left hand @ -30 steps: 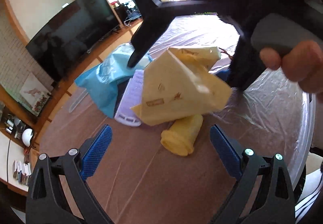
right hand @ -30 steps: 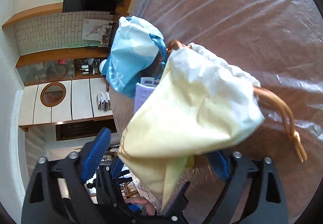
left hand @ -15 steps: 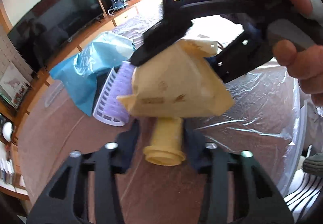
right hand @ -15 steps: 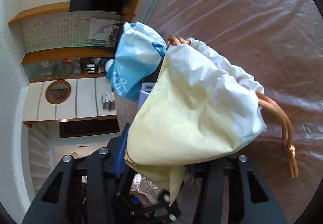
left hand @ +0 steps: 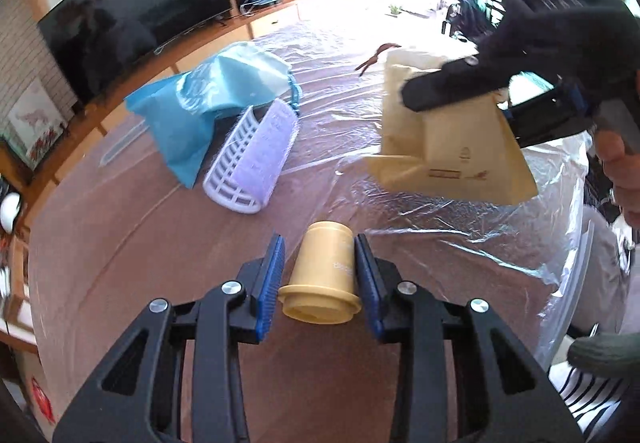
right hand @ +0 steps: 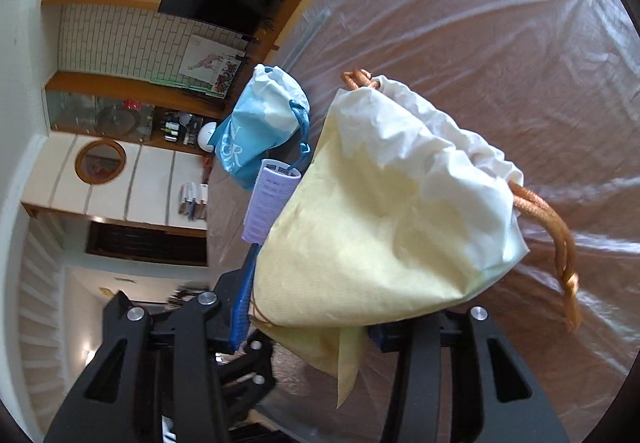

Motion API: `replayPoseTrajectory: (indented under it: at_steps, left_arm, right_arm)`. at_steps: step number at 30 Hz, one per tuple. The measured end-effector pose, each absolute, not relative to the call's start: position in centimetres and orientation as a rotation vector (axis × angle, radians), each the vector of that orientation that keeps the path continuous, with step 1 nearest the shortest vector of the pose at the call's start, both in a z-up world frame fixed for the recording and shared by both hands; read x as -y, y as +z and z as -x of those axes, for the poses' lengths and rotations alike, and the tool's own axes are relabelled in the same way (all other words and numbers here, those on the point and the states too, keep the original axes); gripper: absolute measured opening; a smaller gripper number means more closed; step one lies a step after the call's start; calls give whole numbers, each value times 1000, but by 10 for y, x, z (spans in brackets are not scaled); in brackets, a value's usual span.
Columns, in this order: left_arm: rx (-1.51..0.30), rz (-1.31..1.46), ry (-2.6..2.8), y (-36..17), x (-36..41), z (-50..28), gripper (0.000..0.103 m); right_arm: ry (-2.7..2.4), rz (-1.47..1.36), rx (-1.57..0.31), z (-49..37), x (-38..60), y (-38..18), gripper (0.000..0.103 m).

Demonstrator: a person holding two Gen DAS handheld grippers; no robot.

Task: Collect trash
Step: 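Grasp the yellow cup with the left tool while the right tool grasps the yellow drawstring bag, then carry the yellow cup and yellow drawstring bag toward the black bin with both tools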

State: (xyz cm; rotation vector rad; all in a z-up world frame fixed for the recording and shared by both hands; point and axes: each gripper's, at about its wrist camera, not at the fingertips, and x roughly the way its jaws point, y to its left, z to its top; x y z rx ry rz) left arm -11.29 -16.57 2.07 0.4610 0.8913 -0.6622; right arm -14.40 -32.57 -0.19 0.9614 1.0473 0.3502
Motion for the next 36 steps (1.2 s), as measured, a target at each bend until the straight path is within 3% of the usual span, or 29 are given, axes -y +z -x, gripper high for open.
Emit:
replayPoseTrajectory:
  at_steps: [9,36]
  left_arm:
    - [-922,-356,-558,23,142,135,37]
    - [-961,-180,-439,27,91,146,37]
  right_arm:
    - [337,-675,-1032,159,295,19,44]
    - [380,-508,-1031,187,270,25,44]
